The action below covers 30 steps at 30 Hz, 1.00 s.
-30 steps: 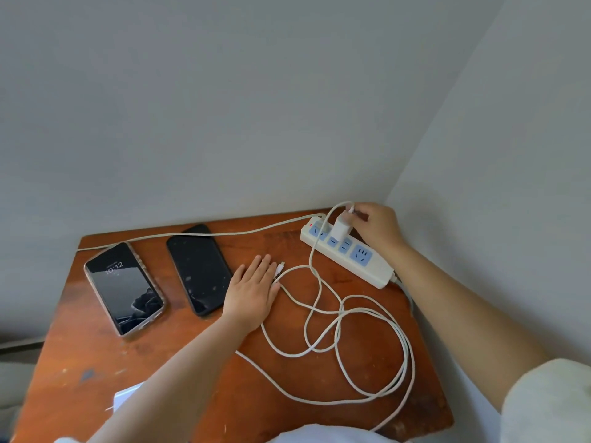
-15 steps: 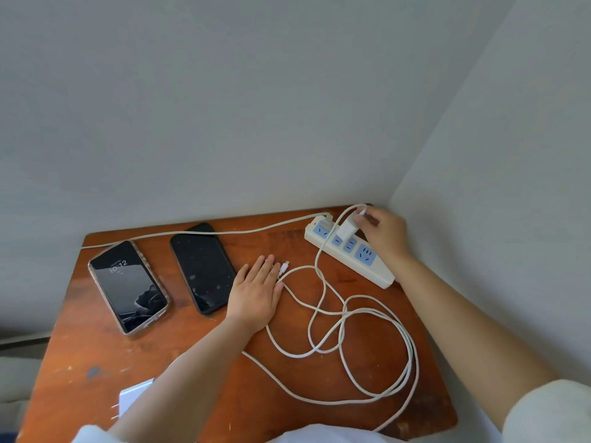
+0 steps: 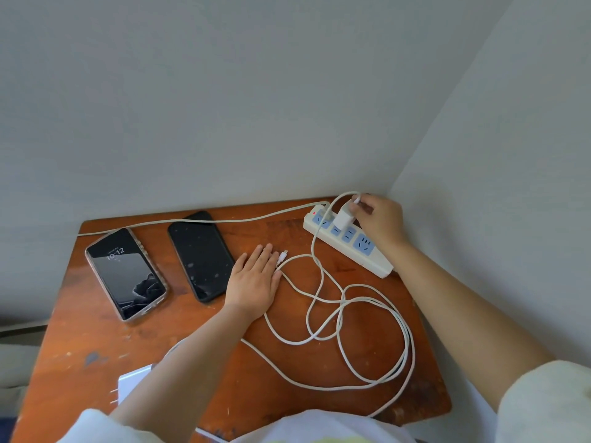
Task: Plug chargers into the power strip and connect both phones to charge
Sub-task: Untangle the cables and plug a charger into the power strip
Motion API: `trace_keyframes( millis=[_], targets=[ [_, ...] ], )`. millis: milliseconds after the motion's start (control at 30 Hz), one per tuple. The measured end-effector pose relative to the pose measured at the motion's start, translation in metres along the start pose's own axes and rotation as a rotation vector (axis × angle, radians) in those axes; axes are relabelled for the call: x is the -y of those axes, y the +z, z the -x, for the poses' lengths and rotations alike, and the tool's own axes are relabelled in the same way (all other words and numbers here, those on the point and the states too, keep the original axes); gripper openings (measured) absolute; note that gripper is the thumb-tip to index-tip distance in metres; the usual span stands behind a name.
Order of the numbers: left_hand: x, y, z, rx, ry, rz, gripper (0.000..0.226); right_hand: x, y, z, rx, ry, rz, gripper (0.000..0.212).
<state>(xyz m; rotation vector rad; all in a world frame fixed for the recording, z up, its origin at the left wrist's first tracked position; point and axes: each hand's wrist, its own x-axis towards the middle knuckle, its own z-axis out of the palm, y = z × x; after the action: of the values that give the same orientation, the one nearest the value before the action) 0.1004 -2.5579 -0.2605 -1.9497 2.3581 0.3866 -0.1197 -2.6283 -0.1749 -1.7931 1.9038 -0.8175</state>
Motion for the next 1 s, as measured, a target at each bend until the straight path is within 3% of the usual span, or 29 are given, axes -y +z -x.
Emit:
trace_keyframes(
  millis=[133,433,700,1000],
  targets=[
    [0.0,0.0,0.0,0.002,-0.006,0.003,0.052,0.002,0.002,0.012,0.041,-0.169,0.098,0.019],
    [0.0,-0.001,0.001,0.0,-0.002,0.008,0.051,0.002,0.003,0.018,0.02,-0.213,0.124,0.026],
    [0.001,0.002,0.001,-0.02,0.008,-0.004,0.05,0.001,0.007,0.007,-0.052,-0.115,0.101,0.02],
    [0.001,0.004,0.001,-0.017,0.007,-0.004,0.051,0.0,-0.002,-0.017,0.034,0.111,-0.096,0.016]
  ],
)
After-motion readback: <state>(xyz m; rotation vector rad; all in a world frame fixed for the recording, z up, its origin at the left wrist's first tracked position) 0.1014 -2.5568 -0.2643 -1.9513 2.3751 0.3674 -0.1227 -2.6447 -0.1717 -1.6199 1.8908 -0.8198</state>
